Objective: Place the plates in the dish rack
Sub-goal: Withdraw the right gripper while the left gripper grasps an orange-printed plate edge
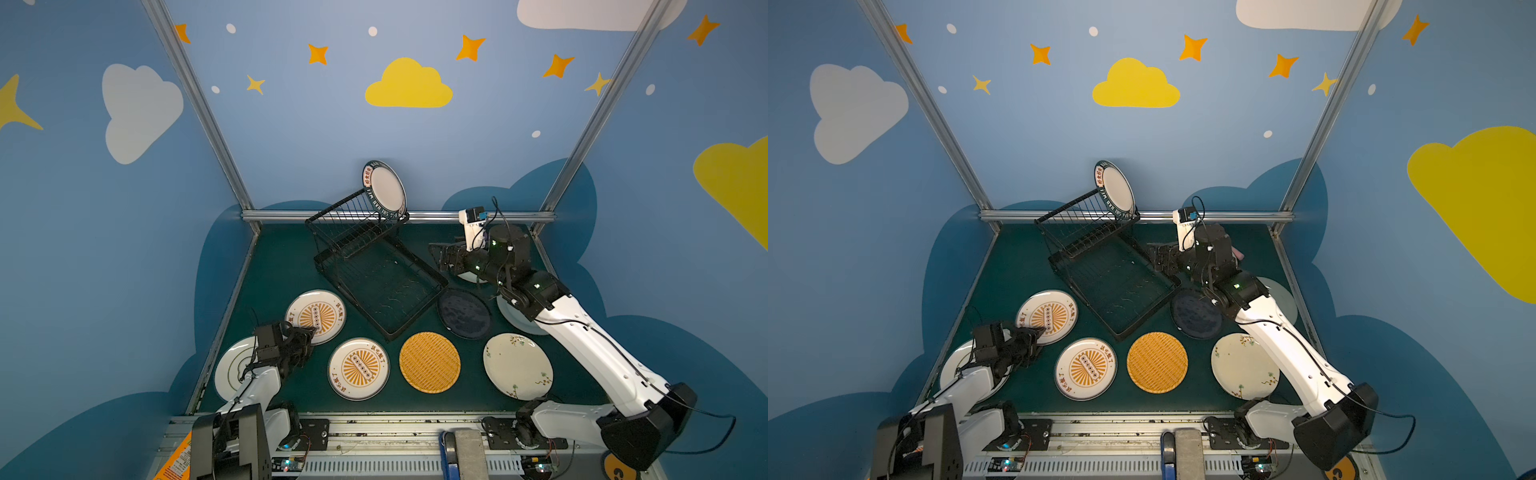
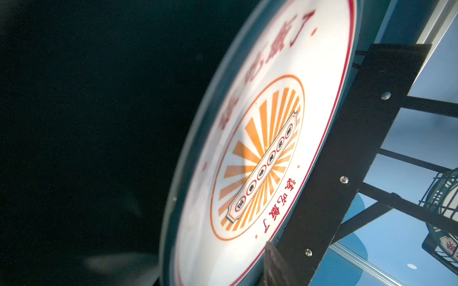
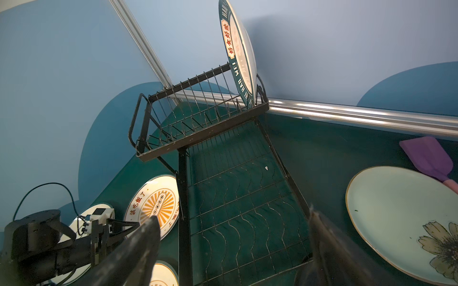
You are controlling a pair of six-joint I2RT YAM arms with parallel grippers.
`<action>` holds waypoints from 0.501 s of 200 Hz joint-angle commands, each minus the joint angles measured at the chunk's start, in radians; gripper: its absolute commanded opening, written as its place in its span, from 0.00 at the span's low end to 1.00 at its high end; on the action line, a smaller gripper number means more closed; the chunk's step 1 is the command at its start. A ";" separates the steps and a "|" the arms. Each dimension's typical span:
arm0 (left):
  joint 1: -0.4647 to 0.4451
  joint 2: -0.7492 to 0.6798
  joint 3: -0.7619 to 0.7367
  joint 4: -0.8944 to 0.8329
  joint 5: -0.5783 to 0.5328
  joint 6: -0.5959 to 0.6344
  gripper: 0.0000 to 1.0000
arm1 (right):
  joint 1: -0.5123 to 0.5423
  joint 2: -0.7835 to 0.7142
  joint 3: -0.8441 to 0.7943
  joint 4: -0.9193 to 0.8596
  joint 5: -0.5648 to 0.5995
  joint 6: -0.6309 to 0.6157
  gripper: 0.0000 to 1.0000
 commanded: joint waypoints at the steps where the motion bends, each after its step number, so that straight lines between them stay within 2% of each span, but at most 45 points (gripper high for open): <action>1: 0.002 0.058 -0.031 -0.015 -0.086 -0.014 0.46 | -0.006 -0.045 -0.012 -0.016 -0.020 0.018 0.91; 100: 0.003 0.178 -0.019 0.061 -0.111 -0.029 0.22 | -0.006 -0.087 -0.062 -0.038 -0.037 0.041 0.91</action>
